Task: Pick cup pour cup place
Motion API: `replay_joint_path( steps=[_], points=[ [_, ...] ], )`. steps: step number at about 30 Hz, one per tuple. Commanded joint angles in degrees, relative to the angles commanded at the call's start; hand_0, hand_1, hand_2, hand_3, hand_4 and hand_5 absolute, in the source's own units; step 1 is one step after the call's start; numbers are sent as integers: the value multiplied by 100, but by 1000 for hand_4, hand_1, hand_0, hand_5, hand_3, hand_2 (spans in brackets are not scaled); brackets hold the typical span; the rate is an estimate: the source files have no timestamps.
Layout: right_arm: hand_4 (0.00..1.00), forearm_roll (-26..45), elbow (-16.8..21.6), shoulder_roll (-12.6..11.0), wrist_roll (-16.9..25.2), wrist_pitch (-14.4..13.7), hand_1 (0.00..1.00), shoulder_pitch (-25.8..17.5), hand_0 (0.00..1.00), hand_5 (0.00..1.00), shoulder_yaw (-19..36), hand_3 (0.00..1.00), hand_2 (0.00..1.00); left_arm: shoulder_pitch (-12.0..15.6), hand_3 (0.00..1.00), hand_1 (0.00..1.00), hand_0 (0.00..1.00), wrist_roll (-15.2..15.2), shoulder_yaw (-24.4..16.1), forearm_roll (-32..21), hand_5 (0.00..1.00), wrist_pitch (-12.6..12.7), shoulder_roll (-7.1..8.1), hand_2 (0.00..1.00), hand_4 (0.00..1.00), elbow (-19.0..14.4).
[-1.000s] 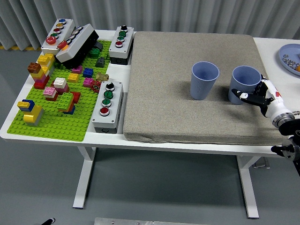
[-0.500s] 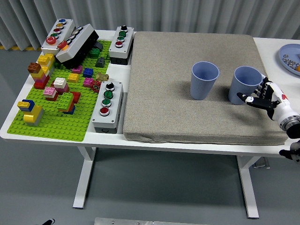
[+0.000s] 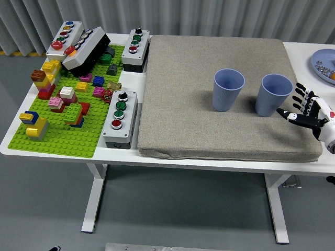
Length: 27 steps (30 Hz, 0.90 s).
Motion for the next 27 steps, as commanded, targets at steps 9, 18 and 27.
replay_joint_path(
  steps=[9, 18, 27],
  points=[
    [875, -62, 528, -215, -100, 12, 960, -300, 982, 271, 304, 998, 998, 12, 742, 779, 816, 7, -71, 30, 998, -4, 13, 817, 537, 0],
    [862, -233, 1106, -551, -429, 162, 911, 173, 971, 414, 620, 941, 968, -57, 742, 780, 817, -23, 48, -54, 998, 13, 77, 816, 536, 0],
    [809, 1258, 610, -432, -353, -562, 875, 1162, 934, 737, 687, 839, 881, -89, 742, 780, 816, -3, -131, 15, 998, 35, 87, 816, 536, 0]
  ],
)
